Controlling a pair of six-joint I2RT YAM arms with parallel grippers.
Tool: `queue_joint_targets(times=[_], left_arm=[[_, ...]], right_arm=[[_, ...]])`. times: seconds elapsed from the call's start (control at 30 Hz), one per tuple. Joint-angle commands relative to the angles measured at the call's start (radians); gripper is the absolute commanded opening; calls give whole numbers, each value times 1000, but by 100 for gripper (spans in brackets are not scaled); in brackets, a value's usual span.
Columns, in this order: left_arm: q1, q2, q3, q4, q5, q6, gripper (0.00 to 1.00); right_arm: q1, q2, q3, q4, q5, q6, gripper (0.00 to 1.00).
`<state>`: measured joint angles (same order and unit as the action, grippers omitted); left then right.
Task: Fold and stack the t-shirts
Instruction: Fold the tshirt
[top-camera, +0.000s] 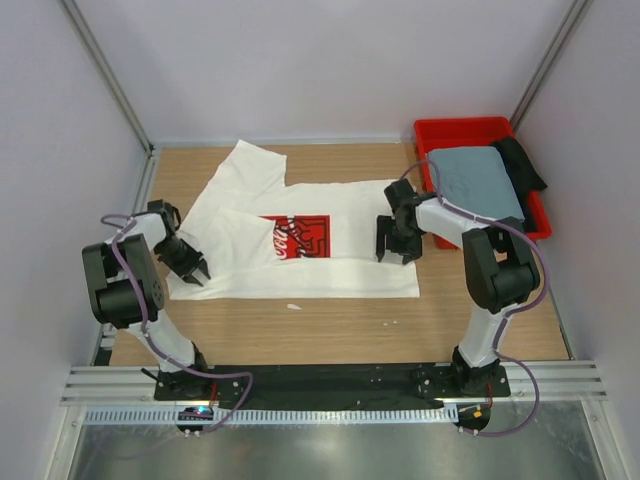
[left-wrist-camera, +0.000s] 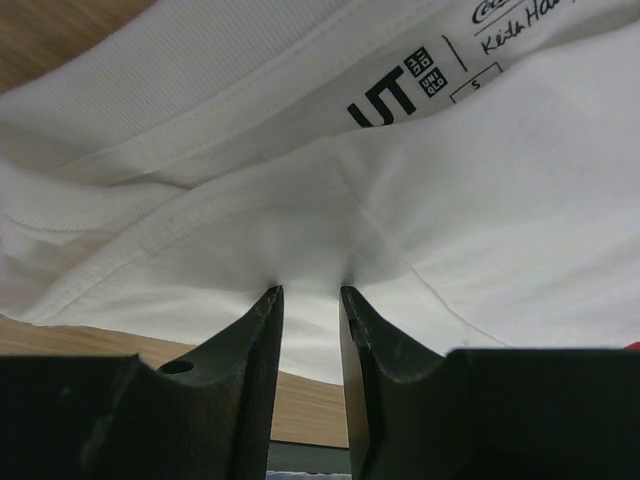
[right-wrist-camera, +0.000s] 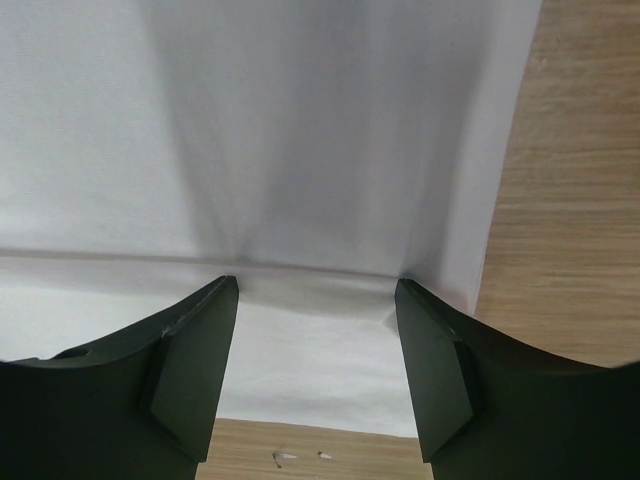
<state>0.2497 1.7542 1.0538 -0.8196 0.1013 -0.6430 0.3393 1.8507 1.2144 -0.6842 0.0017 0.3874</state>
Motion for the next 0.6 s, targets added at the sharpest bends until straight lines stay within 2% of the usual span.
queue_joint_targets(times=[0.0,0.13,0.27,0.47,0.57], left_arm=[[42,-16,-78,-38,-86,5,32],[46,-93,-92,-61,-78,6,32],[46,-160,-23,-99,-48,19,35],[45,-159,225,-43,1,75,46],[45,-64,354,33,60,94,47]], right_arm=[[-3,-47,-88,-12,52,-10,71],[-3,-82,-79,-31,64,-21,71],[-5,-53,40,-51,75,-25,72],[-19,105,377,-78,145,-31,78],[-36,203,552,-101,188,-32,79]])
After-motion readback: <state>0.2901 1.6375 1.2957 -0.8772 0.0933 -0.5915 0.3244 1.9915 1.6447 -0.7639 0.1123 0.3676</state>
